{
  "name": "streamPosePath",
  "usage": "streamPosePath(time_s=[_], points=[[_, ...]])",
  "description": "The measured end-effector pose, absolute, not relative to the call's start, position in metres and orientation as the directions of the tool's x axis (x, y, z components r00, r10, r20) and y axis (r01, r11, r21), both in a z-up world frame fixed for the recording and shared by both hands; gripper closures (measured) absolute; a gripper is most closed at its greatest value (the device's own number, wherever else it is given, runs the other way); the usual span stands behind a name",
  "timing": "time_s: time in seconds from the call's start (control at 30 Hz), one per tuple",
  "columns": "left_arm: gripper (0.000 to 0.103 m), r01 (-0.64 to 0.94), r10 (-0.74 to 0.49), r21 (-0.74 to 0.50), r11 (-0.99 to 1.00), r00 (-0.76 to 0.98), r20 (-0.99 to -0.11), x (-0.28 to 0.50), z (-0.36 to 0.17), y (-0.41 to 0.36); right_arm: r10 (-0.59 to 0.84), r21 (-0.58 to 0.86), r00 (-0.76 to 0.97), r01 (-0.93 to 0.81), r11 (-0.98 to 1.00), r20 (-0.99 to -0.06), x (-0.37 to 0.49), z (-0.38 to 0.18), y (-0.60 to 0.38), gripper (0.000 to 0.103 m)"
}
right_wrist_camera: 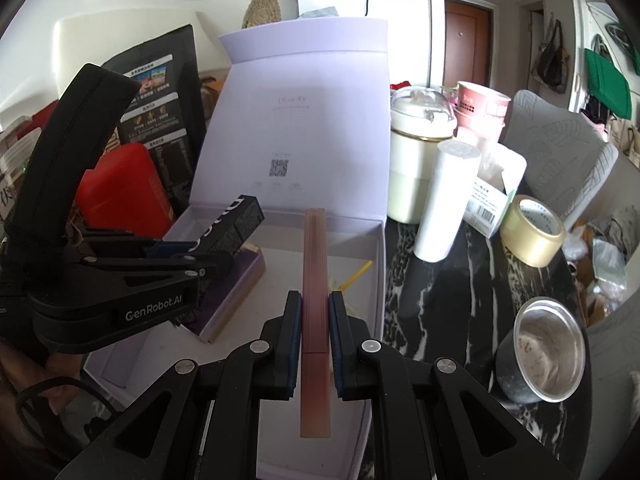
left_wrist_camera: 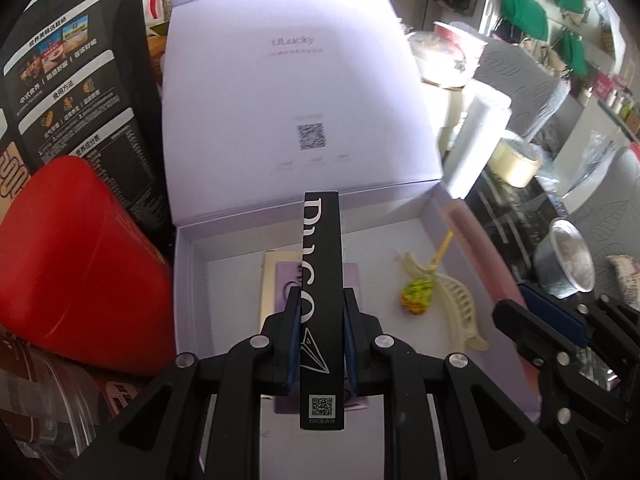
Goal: Organize rigid objects
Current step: 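Lower the black box and pink comb into the white box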
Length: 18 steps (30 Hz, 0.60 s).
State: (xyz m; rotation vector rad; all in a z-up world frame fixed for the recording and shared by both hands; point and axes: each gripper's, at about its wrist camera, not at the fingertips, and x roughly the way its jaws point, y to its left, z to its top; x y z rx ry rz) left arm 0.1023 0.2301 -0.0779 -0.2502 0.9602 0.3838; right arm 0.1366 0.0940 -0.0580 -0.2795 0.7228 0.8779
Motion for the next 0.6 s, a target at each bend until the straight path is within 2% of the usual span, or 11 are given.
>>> streamPosePath(time_s=[0.6], points=[[0.085,-0.44,0.246,0.008,0.898,0.487,-0.838,0.107,-0.082,0.229,0.54,0.039,0.412,-0.768,0.639,-0.734,0.146,-0.084,0.105,0.09]])
